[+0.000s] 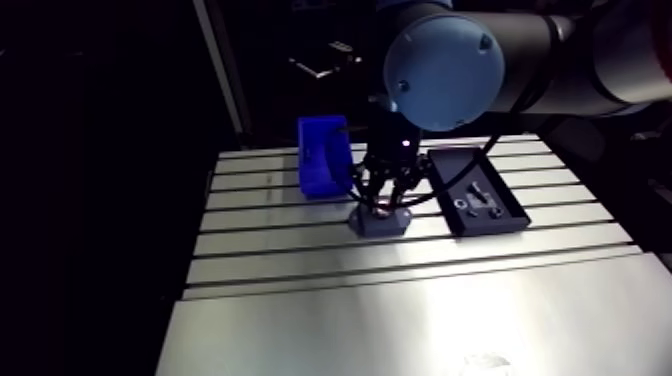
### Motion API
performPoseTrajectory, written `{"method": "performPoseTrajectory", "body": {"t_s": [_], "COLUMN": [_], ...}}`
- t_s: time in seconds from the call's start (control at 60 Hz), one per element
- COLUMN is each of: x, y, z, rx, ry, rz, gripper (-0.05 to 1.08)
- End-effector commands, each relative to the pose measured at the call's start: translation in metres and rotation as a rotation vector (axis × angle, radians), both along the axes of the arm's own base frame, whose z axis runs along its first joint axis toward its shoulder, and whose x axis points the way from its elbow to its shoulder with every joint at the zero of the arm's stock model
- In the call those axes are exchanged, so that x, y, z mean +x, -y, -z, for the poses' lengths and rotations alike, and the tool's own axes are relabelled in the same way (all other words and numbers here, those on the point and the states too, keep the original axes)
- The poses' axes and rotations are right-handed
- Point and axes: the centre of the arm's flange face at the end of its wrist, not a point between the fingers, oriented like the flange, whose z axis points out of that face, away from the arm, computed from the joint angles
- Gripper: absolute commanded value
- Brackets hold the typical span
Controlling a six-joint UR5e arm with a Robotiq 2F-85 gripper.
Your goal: Pick up the bearing and press it into the housing until flush.
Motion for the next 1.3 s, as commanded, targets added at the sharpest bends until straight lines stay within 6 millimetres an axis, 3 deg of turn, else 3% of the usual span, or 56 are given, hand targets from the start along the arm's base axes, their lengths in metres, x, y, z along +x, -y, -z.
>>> {"method": "performPoseTrajectory", "body": {"t_s": [0.017,1.3], "x": [-0.0013,0.0002], "y": [-0.0006,-0.0011], "z": [0.0017,0.0008], "rx": [0.0,-0.001], "ry": [-0.006,-0.012], "rz": [-0.002,-0.002], "gripper": [0.9,0.91]}}
